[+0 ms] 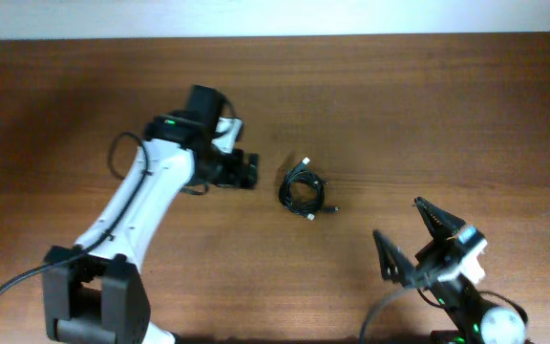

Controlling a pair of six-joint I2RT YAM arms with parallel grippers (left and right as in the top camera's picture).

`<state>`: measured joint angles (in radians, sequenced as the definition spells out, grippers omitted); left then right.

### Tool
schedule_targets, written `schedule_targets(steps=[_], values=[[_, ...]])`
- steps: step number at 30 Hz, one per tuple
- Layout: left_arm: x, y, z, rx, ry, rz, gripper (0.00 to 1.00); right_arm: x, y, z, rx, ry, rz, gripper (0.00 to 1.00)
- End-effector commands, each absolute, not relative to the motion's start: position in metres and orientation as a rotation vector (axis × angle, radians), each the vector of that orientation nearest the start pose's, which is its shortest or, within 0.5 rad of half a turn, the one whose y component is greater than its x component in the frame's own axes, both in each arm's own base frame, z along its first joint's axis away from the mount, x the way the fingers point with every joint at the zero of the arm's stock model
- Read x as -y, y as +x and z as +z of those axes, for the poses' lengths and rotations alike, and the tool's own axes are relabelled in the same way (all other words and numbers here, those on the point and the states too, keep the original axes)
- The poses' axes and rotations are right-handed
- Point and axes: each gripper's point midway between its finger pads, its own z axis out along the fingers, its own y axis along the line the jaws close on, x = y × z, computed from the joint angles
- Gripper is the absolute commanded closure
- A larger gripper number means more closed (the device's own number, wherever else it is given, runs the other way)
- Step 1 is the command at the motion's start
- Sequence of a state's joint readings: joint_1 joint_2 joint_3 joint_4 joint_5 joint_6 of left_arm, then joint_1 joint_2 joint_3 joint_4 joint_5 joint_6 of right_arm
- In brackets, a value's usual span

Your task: Untangle cables

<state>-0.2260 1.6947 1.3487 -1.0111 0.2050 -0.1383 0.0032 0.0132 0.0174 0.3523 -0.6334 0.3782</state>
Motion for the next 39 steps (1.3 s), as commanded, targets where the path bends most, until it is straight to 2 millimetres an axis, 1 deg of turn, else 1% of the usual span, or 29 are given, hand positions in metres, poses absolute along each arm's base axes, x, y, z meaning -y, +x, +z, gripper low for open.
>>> schedule_targets(steps=[1, 2, 3, 5, 6, 8, 11, 12, 14, 15, 16, 17, 18, 20, 22, 23, 24, 25, 26, 27, 29, 31, 33, 35, 36, 39], values=[[0.089, 0.346, 0.115, -2.948, 0.003, -0.346, 0.01, -0.115, 0.169, 0.299, -1.158, -0.448, 0.758, 0.02], [0.086, 0.345, 0.114, -2.953, -0.012, -0.343, 0.01, -0.113, 0.164, 0.318, -1.145, -0.449, 0.717, 0.02], [0.084, 0.345, 0.114, -2.955, -0.018, -0.342, 0.01, -0.112, 0.160, 0.329, -1.149, -0.458, 0.678, 0.02], [0.084, 0.346, 0.114, -2.954, -0.020, -0.342, 0.01, -0.108, 0.155, 0.344, -1.206, -0.474, 0.587, 0.02], [0.084, 0.346, 0.114, -2.954, -0.020, -0.342, 0.01, -0.105, 0.153, 0.346, -1.264, -0.470, 0.550, 0.02], [0.084, 0.346, 0.114, -2.954, -0.020, -0.342, 0.01, -0.095, 0.149, 0.342, -1.462, -0.443, 0.469, 0.02], [0.084, 0.346, 0.114, -2.954, -0.020, -0.343, 0.01, -0.080, 0.151, 0.322, -1.762, -0.352, 0.431, 0.02], [0.084, 0.346, 0.114, -2.954, -0.020, -0.343, 0.01, -0.079, 0.152, 0.316, -1.835, -0.335, 0.442, 0.02], [0.084, 0.345, 0.114, -2.954, -0.020, -0.348, 0.01, -0.084, 0.160, 0.305, -1.978, -0.330, 0.515, 0.02], [0.085, 0.346, 0.114, -2.954, -0.020, -0.348, 0.01, -0.093, 0.165, 0.304, -2.021, -0.351, 0.587, 0.02], [0.085, 0.345, 0.114, -2.954, -0.020, -0.348, 0.01, -0.099, 0.168, 0.304, -2.034, -0.370, 0.637, 0.02], [0.085, 0.345, 0.114, -2.954, -0.019, -0.348, 0.01, -0.114, 0.173, 0.307, -2.044, -0.422, 0.771, 0.02], [0.085, 0.345, 0.114, -2.954, -0.019, -0.348, 0.01, -0.124, 0.173, 0.308, -2.048, -0.451, 0.869, 0.02], [0.085, 0.345, 0.114, -2.954, -0.019, -0.348, 0.01, -0.142, 0.174, 0.318, -2.000, -0.531, 1.057, 0.02], [0.085, 0.345, 0.114, -2.956, -0.019, -0.348, 0.01, -0.150, 0.178, 0.318, -2.008, -0.542, 1.175, 0.02], [0.084, 0.344, 0.114, -2.959, -0.020, -0.348, 0.01, -0.153, 0.189, 0.316, -2.025, -0.521, 1.243, 0.02], [0.086, 0.341, 0.114, -2.970, -0.020, -0.369, 0.01, -0.152, 0.200, 0.307, -2.081, -0.462, 1.269, 0.02], [0.089, 0.333, 0.114, -3.000, -0.023, -0.397, 0.01, -0.149, 0.213, 0.290, -2.173, -0.384, 1.278, 0.02], [0.090, 0.326, 0.113, -3.029, -0.028, -0.408, 0.01, -0.149, 0.221, 0.271, -2.266, -0.341, 1.259, 0.02], [0.089, 0.323, 0.113, -3.041, -0.029, -0.406, 0.01, -0.149, 0.226, 0.254, -2.345, -0.317, 1.226, 0.02], [0.089, 0.324, 0.113, -3.040, -0.030, -0.405, 0.01, -0.148, 0.237, 0.212, -2.559, -0.210, 1.077, 0.02], [0.090, 0.328, 0.113, -3.024, -0.028, -0.408, 0.01, -0.146, 0.249, 0.171, -2.742, -0.072, 0.856, 0.02], [0.090, 0.330, 0.113, -3.017, -0.053, -0.411, 0.01, -0.152, 0.259, 0.142, -2.823, -0.024, 0.678, 0.02], [0.090, 0.329, 0.113, -3.019, -0.052, -0.409, 0.01, -0.160, 0.273, 0.119, -2.850, 0.074, 0.531, 0.02], [0.090, 0.329, 0.112, -3.020, -0.052, -0.409, 0.01, -0.167, 0.280, 0.113, -2.840, 0.092, 0.522, 0.02], [0.090, 0.330, 0.112, -3.014, -0.051, -0.409, 0.01, -0.198, 0.301, 0.104, -2.781, 0.028, 0.634, 0.02]])
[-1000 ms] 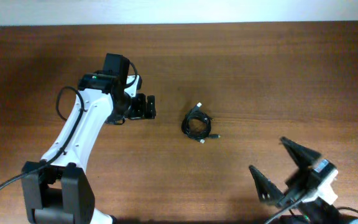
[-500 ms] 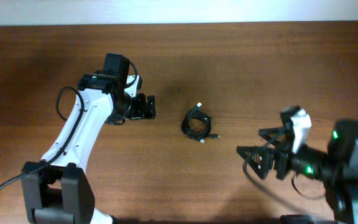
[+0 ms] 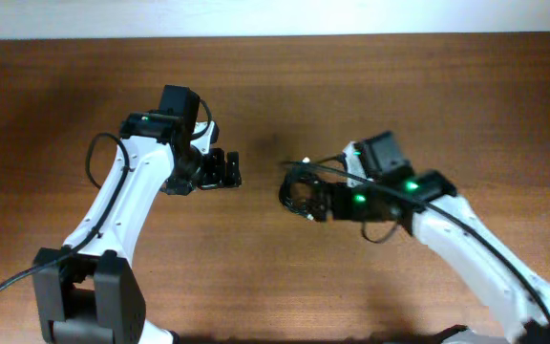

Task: Untangle cables
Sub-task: 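Move the right gripper down onto the black cable coil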

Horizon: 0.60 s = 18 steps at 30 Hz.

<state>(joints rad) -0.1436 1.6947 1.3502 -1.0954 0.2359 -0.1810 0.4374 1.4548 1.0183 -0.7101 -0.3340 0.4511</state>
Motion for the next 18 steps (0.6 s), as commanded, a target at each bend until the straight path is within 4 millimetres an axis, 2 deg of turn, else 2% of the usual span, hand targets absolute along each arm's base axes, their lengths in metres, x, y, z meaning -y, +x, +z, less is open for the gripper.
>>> schedule_targets(steps=[1, 3, 6, 8, 10, 13, 15, 18], values=[[0.090, 0.332, 0.113, -3.007, -0.049, -0.410, 0.01, -0.206, 0.304, 0.098, -2.785, 0.012, 0.656, 0.02], [0.091, 0.336, 0.113, -2.991, -0.046, -0.412, 0.01, -0.210, 0.306, 0.085, -2.809, 0.009, 0.653, 0.02], [0.091, 0.339, 0.114, -2.979, -0.044, -0.413, 0.01, -0.208, 0.304, 0.061, -2.892, 0.165, 0.642, 0.28], [0.091, 0.339, 0.114, -2.978, -0.044, -0.410, 0.01, -0.208, 0.303, 0.050, -2.925, 0.302, 0.639, 0.29], [0.091, 0.339, 0.113, -2.979, -0.044, -0.409, 0.01, -0.208, 0.304, 0.045, -2.932, 0.366, 0.639, 0.29], [0.091, 0.339, 0.113, -2.979, -0.044, -0.409, 0.01, -0.210, 0.308, 0.047, -2.913, 0.397, 0.656, 0.33], [0.091, 0.339, 0.113, -2.978, -0.044, -0.410, 0.01, -0.210, 0.308, 0.047, -2.910, 0.534, 0.668, 0.42], [0.091, 0.342, 0.114, -2.966, -0.042, -0.411, 0.01, -0.214, 0.308, 0.045, -2.892, 0.692, 0.674, 0.42]])
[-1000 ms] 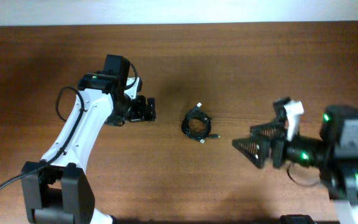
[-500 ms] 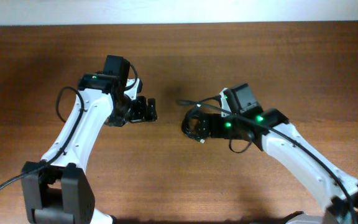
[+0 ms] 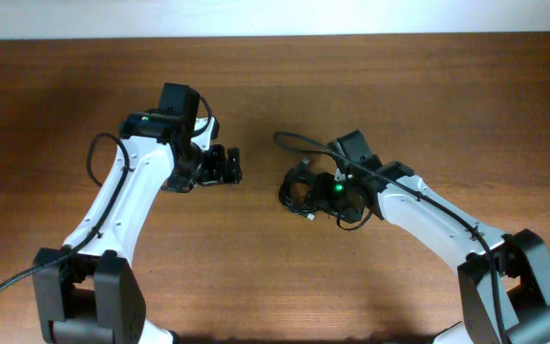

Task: Untangle cables
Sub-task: 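Move the right gripper down onto the black cable coil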

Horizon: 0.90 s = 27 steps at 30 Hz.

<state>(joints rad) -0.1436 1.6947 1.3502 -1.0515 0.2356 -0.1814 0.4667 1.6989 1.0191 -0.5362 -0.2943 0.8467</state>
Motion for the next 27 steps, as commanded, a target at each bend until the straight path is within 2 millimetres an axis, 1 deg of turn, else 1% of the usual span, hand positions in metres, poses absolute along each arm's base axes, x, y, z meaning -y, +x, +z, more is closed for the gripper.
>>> schedule_targets(steps=[1, 4, 5, 8, 12, 16, 20, 22, 27], values=[[0.091, 0.342, 0.114, -2.964, -0.042, -0.411, 0.01, -0.216, 0.309, 0.046, -2.884, 0.686, 0.680, 0.42], [0.091, 0.342, 0.114, -2.965, -0.041, -0.411, 0.01, -0.223, 0.315, 0.050, -2.855, 0.656, 0.714, 0.42], [0.091, 0.342, 0.114, -2.965, -0.041, -0.411, 0.01, -0.222, 0.316, 0.049, -2.847, 0.692, 0.708, 0.44], [0.091, 0.342, 0.114, -2.964, -0.041, -0.411, 0.01, -0.222, 0.314, 0.047, -2.836, 0.798, 0.693, 0.44], [0.091, 0.342, 0.114, -2.964, -0.041, -0.410, 0.01, -0.221, 0.314, 0.040, -2.800, 0.859, 0.592, 0.44], [0.091, 0.342, 0.114, -2.965, -0.041, -0.411, 0.01, -0.221, 0.315, 0.036, -2.794, 0.878, 0.586, 0.44], [0.091, 0.342, 0.114, -2.965, -0.041, -0.411, 0.01, -0.220, 0.314, 0.028, -2.812, 0.886, 0.562, 0.45], [0.091, 0.342, 0.114, -2.965, -0.041, -0.410, 0.01, -0.221, 0.316, 0.024, -2.808, 0.886, 0.562, 0.49], [0.091, 0.342, 0.113, -2.965, -0.041, -0.410, 0.01, -0.226, 0.326, 0.028, -2.770, 0.869, 0.602, 0.61]])
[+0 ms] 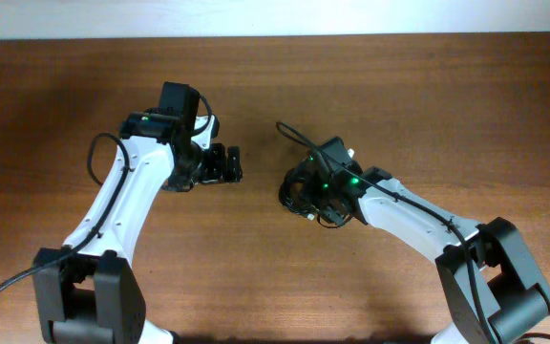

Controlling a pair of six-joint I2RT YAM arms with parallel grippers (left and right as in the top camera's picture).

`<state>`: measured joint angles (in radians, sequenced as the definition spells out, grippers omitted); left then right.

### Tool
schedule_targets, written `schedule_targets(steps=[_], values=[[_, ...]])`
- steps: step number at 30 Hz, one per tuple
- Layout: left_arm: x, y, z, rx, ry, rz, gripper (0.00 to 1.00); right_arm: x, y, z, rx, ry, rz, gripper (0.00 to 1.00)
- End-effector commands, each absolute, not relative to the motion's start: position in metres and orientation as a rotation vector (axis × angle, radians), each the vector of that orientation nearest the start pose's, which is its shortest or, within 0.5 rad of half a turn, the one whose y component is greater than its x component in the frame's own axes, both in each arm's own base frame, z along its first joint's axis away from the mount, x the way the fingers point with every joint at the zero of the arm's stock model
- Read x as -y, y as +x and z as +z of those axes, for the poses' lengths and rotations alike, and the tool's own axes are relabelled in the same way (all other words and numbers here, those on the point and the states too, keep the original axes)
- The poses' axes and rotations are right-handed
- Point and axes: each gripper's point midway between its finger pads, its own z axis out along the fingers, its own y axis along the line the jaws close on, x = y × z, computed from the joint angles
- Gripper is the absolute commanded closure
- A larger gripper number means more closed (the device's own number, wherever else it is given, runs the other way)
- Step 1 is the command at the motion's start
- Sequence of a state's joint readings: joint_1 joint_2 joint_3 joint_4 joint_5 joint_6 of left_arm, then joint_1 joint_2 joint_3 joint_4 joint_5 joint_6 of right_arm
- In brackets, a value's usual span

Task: Untangle cables
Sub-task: 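Move the right gripper down onto the black cable coil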

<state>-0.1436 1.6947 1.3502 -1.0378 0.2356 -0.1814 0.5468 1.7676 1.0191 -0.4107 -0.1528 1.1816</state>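
A small coil of black cables (294, 191) lies near the middle of the wooden table (428, 96). My right gripper (306, 193) is down over the right side of the coil, its fingers hidden by the wrist, so their state does not show. My left gripper (232, 164) hovers to the left of the coil, a short gap away, holding nothing; its fingers look close together.
The right arm's own black cable (294, 139) loops up behind its wrist, just above the coil. A pale wall strip (256, 17) runs along the table's far edge.
My right gripper has moved a little further left onto the cable coil. The left arm and the coil have stayed in place.
At first my right gripper stood open near the front right edge, and the left gripper was close to the coil's left. Then the right arm reached to the coil's right side while the left drew back a little. The right has since closed in over the coil.
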Motion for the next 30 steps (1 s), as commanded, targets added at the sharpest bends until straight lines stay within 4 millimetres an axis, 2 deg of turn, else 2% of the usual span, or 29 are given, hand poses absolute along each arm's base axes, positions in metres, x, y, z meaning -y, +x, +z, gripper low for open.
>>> schedule_targets(steps=[1, 10, 11, 15, 19, 23, 26, 27, 30], values=[[0.091, 0.342, 0.113, -2.964, -0.041, -0.410, 0.01, -0.225, 0.326, 0.027, -2.766, 0.870, 0.594, 0.62], [0.091, 0.343, 0.114, -2.962, -0.041, -0.411, 0.01, -0.215, 0.324, 0.023, -2.766, 0.878, 0.517, 0.63], [0.091, 0.343, 0.114, -2.962, -0.041, -0.411, 0.01, -0.214, 0.324, 0.023, -2.765, 0.880, 0.509, 0.64], [0.091, 0.343, 0.114, -2.962, -0.041, -0.411, 0.01, -0.215, 0.325, 0.023, -2.760, 0.880, 0.512, 0.84], [0.091, 0.343, 0.114, -2.962, -0.041, -0.411, 0.01, -0.214, 0.325, 0.023, -2.759, 0.880, 0.508, 0.84], [0.091, 0.343, 0.114, -2.962, -0.041, -0.411, 0.01, -0.212, 0.327, 0.023, -2.748, 0.881, 0.490, 0.80], [0.091, 0.343, 0.114, -2.962, -0.041, -0.411, 0.01, -0.212, 0.326, 0.023, -2.749, 0.881, 0.492, 0.89], [0.091, 0.343, 0.114, -2.962, -0.041, -0.411, 0.01, -0.212, 0.326, 0.023, -2.750, 0.881, 0.493, 0.95], [0.092, 0.343, 0.114, -2.962, -0.041, -0.411, 0.01, -0.220, 0.324, 0.026, -2.781, 0.836, 0.543, 0.96]])
